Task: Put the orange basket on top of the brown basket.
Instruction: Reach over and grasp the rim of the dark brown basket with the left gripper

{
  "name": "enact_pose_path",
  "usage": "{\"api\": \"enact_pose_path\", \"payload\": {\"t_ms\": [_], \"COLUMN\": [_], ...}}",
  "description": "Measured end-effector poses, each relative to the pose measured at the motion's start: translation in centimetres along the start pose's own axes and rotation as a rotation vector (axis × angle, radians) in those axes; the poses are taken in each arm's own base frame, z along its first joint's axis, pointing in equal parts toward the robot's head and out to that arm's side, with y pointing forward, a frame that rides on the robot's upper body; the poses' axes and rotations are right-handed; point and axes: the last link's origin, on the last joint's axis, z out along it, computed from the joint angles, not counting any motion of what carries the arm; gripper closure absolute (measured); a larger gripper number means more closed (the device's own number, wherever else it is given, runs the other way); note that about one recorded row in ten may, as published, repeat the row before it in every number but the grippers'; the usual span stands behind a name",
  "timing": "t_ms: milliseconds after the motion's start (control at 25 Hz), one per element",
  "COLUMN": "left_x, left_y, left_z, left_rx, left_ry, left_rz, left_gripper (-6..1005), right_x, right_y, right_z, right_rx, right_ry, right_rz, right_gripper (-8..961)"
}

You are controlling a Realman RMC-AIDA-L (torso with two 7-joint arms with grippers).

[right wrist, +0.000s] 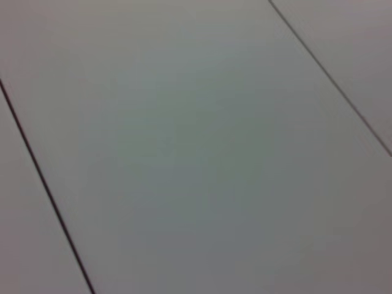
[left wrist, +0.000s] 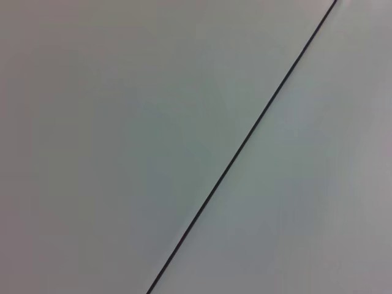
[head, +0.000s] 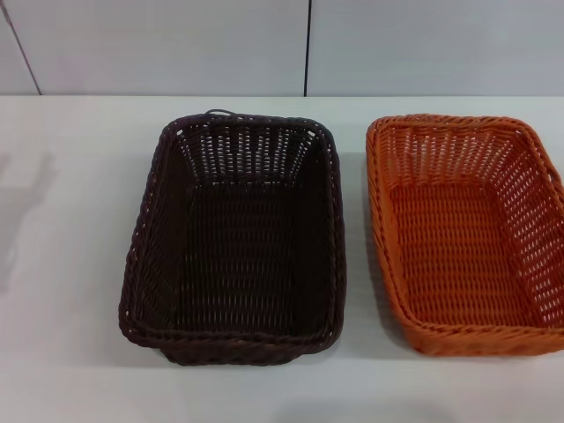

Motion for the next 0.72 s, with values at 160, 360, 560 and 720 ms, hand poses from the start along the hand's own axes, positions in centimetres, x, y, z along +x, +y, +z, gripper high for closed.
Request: {"api": "enact_pose_path", "payload": {"t_ms": [160, 360, 560, 720], "left_x": [-0.1, -0.2, -0.1, 0.2], "left_y": [0.2, 0.3, 0.4, 1.1], "left_z": [0.3, 0.5, 0.8, 2.6], "left_rx": [-0.004, -0.007, -0.016, -0.048], "left_ry": [0.002, -0.004, -0.005, -0.02], "left_rz": [-0.008, -0.008, -0.004, 0.0], "left_gripper": [136, 137, 137, 137], "right_x": [-0.1, -0.1, -0.1, 0.3], "right_y": [0.8, 1.6, 2.3, 2.6], "right_z": [0.7, 1.2, 1.5, 1.4], "right_rx": [-0.03, -0.048, -0.064, -0.077], "right_ry": [0.001, -0.005, -0.004, 0.008], "right_rz": [-0.007, -0.04, -0.05, -0.049], "right_gripper": [378, 379, 379, 378]}}
